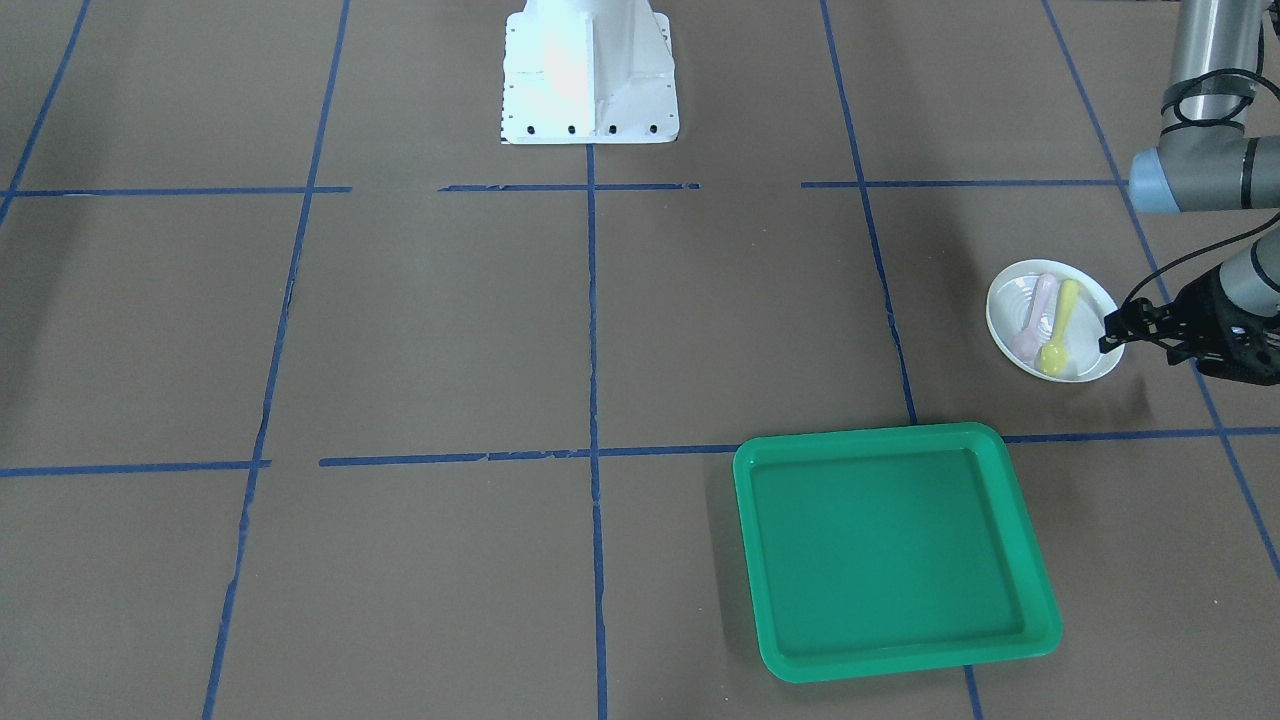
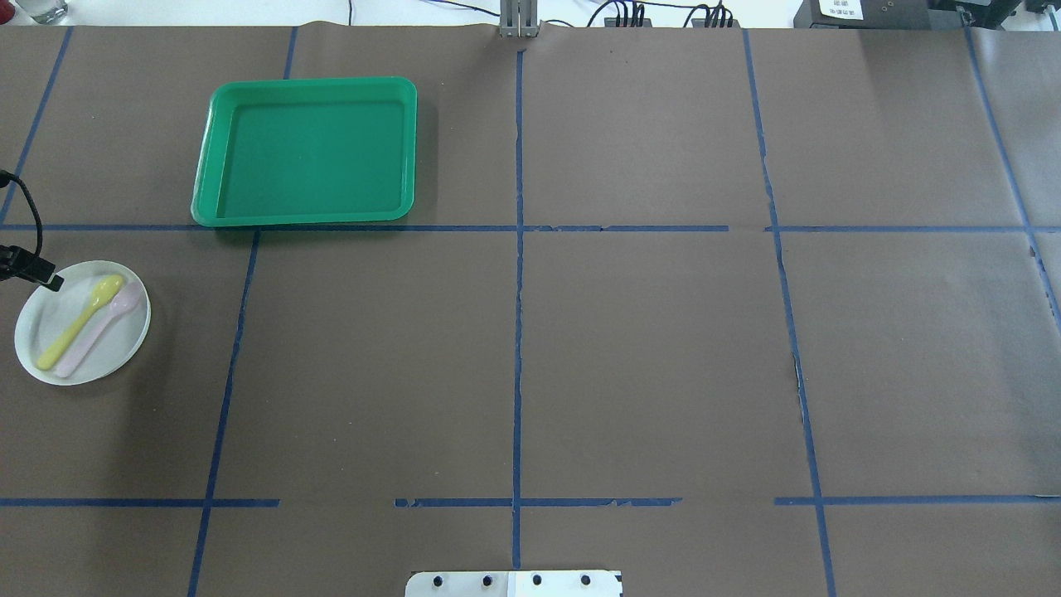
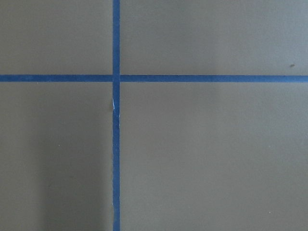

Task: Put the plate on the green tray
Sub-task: 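Lower the left gripper to the rim of the white plate and grasp it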

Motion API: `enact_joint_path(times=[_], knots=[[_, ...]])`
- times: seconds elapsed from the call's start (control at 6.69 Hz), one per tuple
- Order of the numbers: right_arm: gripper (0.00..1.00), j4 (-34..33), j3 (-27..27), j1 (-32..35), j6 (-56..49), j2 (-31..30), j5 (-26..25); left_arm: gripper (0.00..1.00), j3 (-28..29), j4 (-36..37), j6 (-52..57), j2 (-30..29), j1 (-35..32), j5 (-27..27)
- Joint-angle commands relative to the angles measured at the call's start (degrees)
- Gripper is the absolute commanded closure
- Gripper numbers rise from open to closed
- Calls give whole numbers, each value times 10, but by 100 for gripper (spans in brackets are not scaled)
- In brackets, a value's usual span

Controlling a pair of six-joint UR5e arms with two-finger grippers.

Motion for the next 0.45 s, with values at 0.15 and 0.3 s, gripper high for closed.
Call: enact_joint_path(times=[0.15,0.3], knots=[[0,0,0,0,0,0,0,20,2,-10,0,-1,9,0],[0,0,0,0,0,-1,0,26,2,-10,0,-1,12,-1]])
